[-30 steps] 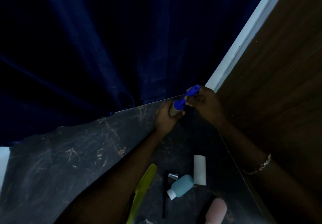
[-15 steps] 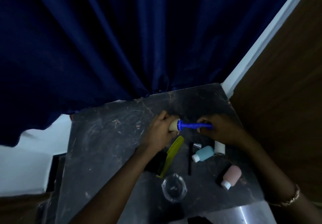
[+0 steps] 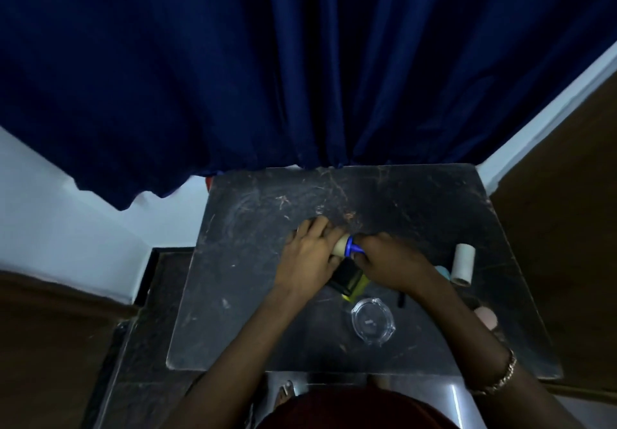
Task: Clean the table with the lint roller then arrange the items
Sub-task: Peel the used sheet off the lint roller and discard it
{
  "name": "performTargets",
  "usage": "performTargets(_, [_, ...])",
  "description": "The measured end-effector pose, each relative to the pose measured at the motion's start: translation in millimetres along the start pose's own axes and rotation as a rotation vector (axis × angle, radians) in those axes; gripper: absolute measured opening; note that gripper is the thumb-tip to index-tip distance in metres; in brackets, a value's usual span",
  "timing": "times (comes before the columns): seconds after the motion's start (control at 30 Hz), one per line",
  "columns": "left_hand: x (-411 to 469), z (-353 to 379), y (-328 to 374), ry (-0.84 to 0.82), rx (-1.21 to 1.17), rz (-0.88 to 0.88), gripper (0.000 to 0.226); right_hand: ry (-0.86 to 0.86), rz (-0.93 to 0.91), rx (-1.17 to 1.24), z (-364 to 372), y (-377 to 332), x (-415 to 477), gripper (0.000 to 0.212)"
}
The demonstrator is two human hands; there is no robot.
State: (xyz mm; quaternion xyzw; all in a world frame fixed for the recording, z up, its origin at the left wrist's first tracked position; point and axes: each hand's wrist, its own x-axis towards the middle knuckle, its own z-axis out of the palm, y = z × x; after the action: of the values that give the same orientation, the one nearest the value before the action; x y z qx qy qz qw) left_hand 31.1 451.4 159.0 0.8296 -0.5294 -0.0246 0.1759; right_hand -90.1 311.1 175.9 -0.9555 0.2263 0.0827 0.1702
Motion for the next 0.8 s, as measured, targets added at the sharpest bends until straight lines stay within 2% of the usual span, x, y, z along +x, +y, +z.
performTargets(0.3, [-46.9, -27.5, -36.9, 0.078, 0.138, -0.094, 0.056, 0.024, -0.161, -0.020, 9.0, -64.6, 12.2, 0.029])
performTargets(0.57, [-108.0, -74.0, -126.6, 0.151, 0.101, -0.389, 0.053, -0.017, -0.169, 0.084, 7.1, -43.1, 3.9, 0.023])
performTargets(0.7, [-138.8, -78.8, -142.2, 0.174, 0.081, -0.451, 0.057, 0.015, -0.191, 0.168, 18.8, -45.0, 8.5, 0.023])
performTargets(0.8, [-159.7, -78.4, -148.2, 0.184, 0.050, -0.522, 0.057, -0.050, -0.211, 0.256, 30.7, -58.9, 15.6, 0.022])
